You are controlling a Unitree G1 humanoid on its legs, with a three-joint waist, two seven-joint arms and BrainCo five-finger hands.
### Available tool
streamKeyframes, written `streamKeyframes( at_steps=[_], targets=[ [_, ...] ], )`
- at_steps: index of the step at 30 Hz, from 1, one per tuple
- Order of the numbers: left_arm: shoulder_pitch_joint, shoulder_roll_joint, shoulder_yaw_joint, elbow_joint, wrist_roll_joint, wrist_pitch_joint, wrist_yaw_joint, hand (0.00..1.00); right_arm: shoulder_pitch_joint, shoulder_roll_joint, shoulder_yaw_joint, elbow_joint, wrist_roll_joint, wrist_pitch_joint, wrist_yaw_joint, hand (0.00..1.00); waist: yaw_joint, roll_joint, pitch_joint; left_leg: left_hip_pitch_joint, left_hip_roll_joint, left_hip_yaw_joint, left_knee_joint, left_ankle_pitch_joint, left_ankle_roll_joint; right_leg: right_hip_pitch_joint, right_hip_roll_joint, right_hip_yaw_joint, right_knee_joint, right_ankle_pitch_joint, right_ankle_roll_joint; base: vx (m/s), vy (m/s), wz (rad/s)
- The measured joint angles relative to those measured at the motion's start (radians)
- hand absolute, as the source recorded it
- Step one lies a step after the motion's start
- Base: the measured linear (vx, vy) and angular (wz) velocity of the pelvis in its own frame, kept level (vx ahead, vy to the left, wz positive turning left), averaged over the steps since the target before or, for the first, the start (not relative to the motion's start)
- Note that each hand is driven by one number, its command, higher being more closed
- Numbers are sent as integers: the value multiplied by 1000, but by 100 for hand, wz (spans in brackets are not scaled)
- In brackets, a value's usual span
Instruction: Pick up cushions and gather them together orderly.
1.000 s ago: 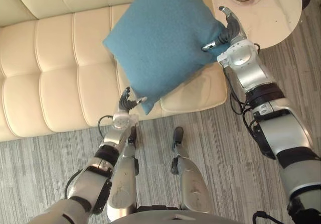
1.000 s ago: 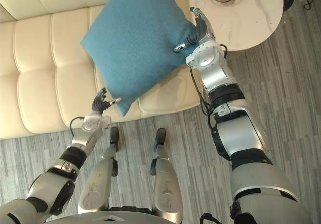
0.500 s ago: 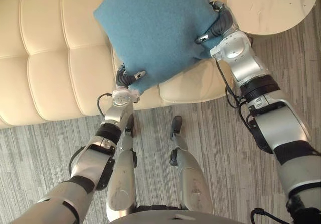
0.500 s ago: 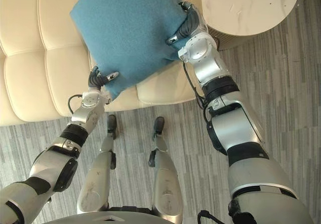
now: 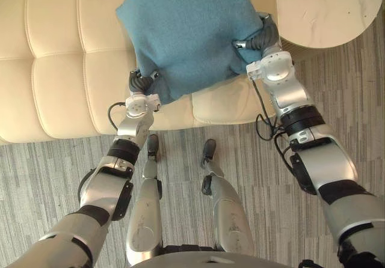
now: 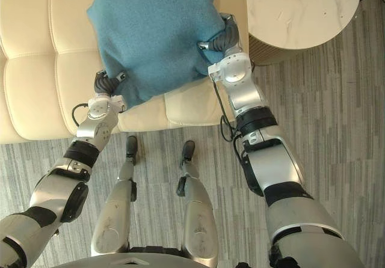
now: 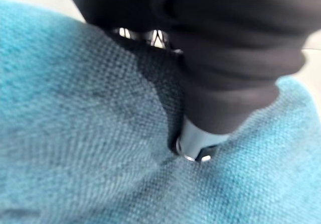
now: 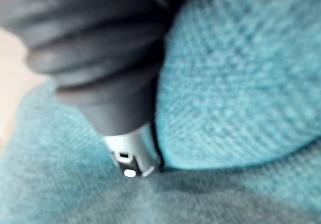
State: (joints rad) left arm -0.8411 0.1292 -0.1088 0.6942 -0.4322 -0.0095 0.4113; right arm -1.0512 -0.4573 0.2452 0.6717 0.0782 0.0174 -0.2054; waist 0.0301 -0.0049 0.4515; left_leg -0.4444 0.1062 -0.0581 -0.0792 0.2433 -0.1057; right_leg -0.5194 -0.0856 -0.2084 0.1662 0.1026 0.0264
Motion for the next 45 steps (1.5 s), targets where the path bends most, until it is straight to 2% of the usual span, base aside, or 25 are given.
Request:
streamKeyframes(
  at_steps=[2,9,11,16,17,18,20,24,26,29,32,33,35,37,38,39,44,45],
  targets=[
    [13,6,0,-32,0,0,2,100,40,13,-27,-32,8,-2,-1,100,3,0,0,10,0,-1,0,0,0,1,-2,0,20,-12,0,-1,-34,5],
    [159,22,-1,-258,4,0,7,100,354,122,-148,-249,35,4,-17,100,2,0,-1,89,-2,-20,-1,-15,-4,83,-11,-21,45,-52,4,8,-33,11],
    [244,29,-1,-374,22,0,16,100,482,181,-180,-371,34,5,-17,100,0,0,-2,118,-5,-20,0,-25,-2,113,-13,-21,42,-57,8,0,0,0],
    [430,12,4,-568,89,3,18,100,698,298,-207,-551,33,5,-10,100,-5,1,-3,206,-11,-25,0,-38,2,209,-17,-30,35,-74,15,75,-11,6],
    [484,-7,8,-617,119,3,17,100,745,317,-211,-579,33,4,-4,100,-9,0,-20,221,-13,-26,0,-40,0,229,-19,-36,32,-84,19,83,-10,16],
    [550,-32,9,-656,147,3,16,100,799,336,-209,-599,33,2,10,100,-12,2,-78,209,-13,-28,-1,-53,3,222,-19,-43,30,-94,19,97,-9,15],
    [680,-67,9,-745,190,3,-1,100,909,363,-207,-670,16,2,28,100,-11,3,-144,231,-13,-31,-1,-66,0,248,-21,-49,30,-110,22,135,-16,11],
    [859,-95,11,-856,220,3,-11,100,1039,393,-176,-784,-7,0,55,100,-6,6,-221,275,-13,-35,0,-70,-5,295,-23,-58,33,-128,22,99,-25,8],
    [940,-113,11,-918,220,2,-22,100,1097,406,-168,-838,-8,-4,68,100,-5,11,-241,307,-13,-37,0,-80,-9,334,-27,-74,37,-141,25,34,-21,19],
    [1058,-129,12,-987,221,0,-47,100,1167,413,-137,-863,-16,-25,74,100,5,16,-316,335,-12,-40,0,-105,-14,358,-32,-83,61,-167,27,16,-9,10],
    [1106,-141,18,-1021,221,-1,-50,100,1185,413,-124,-895,-38,-25,75,100,13,26,-323,351,-9,-40,19,-121,1,409,-32,-107,57,-183,26,-47,-23,24],
    [1116,-149,19,-1035,220,-1,-50,100,1194,413,-119,-929,-38,-25,75,100,19,28,-325,318,-9,-38,76,-147,11,420,-37,-131,59,-187,25,-85,5,56],
    [1121,-150,20,-1038,220,-4,-50,100,1194,412,-117,-944,-37,-40,75,100,23,34,-339,274,2,-10,129,-170,35,419,-40,-162,58,-189,23,-66,3,60],
    [1118,-151,20,-1038,216,-9,-51,100,1190,411,-119,-944,-36,-44,73,100,23,37,-355,246,23,77,127,-202,84,423,-50,-211,49,-169,24,-4,-3,76],
    [1114,-152,19,-1036,208,-13,-51,100,1182,410,-124,-943,-36,-44,72,100,19,40,-357,234,37,141,129,-227,121,438,-67,-250,27,-154,23,7,86,81],
    [1106,-156,19,-1033,197,-13,-51,100,1166,407,-134,-933,-37,-44,71,100,16,44,-360,234,56,204,130,-238,127,451,-79,-287,11,-146,24,6,84,79],
    [1059,-171,14,-978,198,-18,-49,100,1113,388,-163,-907,-36,-44,63,100,-2,62,-374,214,69,360,129,-230,111,491,-122,-371,-23,-120,63,18,131,66],
    [1031,-170,7,-949,198,-21,-47,100,1084,384,-178,-872,-36,-45,61,100,-6,65,-376,218,60,387,122,-190,78,514,-134,-386,-48,-104,83,22,152,35]
  ],
)
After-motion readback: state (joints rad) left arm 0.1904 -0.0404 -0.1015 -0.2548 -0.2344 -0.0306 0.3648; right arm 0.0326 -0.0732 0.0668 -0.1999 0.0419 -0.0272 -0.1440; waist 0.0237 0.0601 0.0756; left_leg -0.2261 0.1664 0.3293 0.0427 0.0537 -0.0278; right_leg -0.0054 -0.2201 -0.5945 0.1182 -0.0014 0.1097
